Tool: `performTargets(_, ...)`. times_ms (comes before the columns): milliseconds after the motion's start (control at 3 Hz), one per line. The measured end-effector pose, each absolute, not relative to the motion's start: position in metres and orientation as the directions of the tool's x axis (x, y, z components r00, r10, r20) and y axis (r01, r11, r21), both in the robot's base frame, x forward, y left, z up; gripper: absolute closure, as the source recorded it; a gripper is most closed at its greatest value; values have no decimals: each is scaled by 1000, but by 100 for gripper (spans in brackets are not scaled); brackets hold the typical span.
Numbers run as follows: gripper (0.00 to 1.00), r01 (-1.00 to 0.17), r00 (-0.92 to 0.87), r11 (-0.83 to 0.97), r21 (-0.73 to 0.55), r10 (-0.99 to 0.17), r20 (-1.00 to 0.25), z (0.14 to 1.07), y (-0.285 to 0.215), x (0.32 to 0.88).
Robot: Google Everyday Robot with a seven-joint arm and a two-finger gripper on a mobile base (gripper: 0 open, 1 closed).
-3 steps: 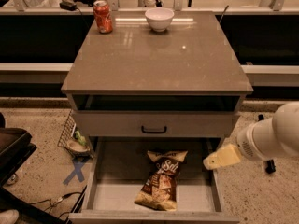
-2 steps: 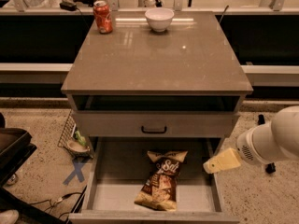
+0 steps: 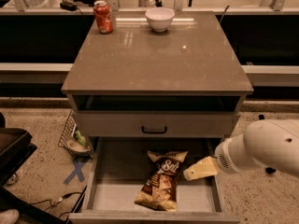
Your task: Pick brown chip bag from middle drawer and place on counter
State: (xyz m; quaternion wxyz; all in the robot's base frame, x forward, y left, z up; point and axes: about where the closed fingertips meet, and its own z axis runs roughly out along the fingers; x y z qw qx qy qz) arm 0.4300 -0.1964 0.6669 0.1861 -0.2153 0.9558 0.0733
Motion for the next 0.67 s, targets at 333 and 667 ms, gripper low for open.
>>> performTargets(333,0,-405,-869,897,176,-318,-378,616,-162,426)
performTargets(667,0,-378,-889,881,286,-259,-376,566,-129,434)
